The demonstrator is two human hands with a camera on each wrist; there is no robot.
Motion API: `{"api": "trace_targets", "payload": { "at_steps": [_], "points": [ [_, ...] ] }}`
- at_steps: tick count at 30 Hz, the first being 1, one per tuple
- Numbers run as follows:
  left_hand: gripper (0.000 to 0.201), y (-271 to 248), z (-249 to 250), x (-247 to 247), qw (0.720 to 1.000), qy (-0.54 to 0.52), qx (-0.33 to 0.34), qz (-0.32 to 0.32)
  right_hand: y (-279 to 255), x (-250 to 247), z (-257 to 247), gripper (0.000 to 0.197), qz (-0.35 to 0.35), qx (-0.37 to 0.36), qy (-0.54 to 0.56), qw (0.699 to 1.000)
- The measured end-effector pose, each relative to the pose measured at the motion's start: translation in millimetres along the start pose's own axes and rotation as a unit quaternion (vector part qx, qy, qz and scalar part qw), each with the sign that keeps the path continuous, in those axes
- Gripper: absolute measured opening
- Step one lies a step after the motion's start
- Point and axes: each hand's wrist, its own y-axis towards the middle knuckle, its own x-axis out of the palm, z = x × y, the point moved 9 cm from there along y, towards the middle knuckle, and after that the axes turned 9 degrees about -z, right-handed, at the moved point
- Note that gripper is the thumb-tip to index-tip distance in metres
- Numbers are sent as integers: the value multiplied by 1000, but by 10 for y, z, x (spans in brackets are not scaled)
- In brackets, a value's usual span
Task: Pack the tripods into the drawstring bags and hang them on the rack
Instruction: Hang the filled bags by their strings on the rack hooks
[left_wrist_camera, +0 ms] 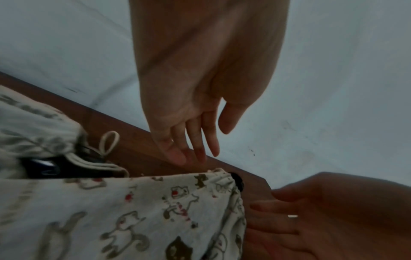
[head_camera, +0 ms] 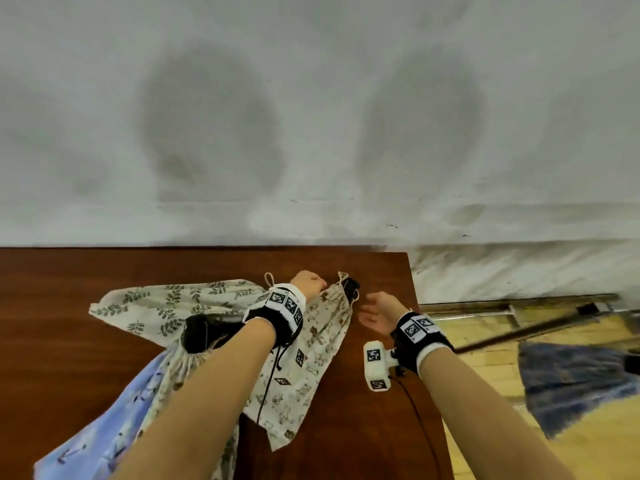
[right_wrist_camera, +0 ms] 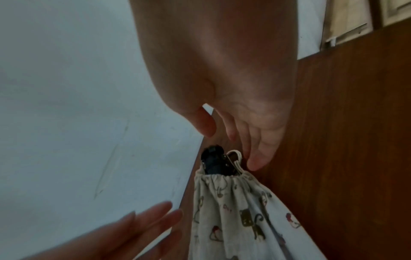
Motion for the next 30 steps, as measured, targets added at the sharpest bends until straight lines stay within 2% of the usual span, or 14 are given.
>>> {"api": "trace_targets", "payload": {
  "at_steps": [4,11,17,19,22,25,28,30],
  "points": [
    [23,382,62,135,999,35,-4,-24,309,31,5,35,-2,0,55,999],
    [29,796,155,216,993,108,-10,-47,542,-54,-51,8,21,40,-32,998],
    [33,873,111,284,986,151,-12,-63,668,-154,-85,12,58,15,-57,997],
    [27,849,124,309,987,150,-7,-62,666,-190,-127,12,69,-1,-75,995],
    [14,743,221,239,991,130,21,-23,573,-205,-210,14,73,-16,-110,991],
    [15,574,364,104,992,119,52,10,433,-115,-287,16,36,-40,-114,992],
    [19,371,517,-9,992,95,82,21,220,-10,-415,24,-34,-94,20,995],
    [17,168,614,-47,993,60,104,25,-45,116,-537,27,-100,-117,37,987]
  ]
}}
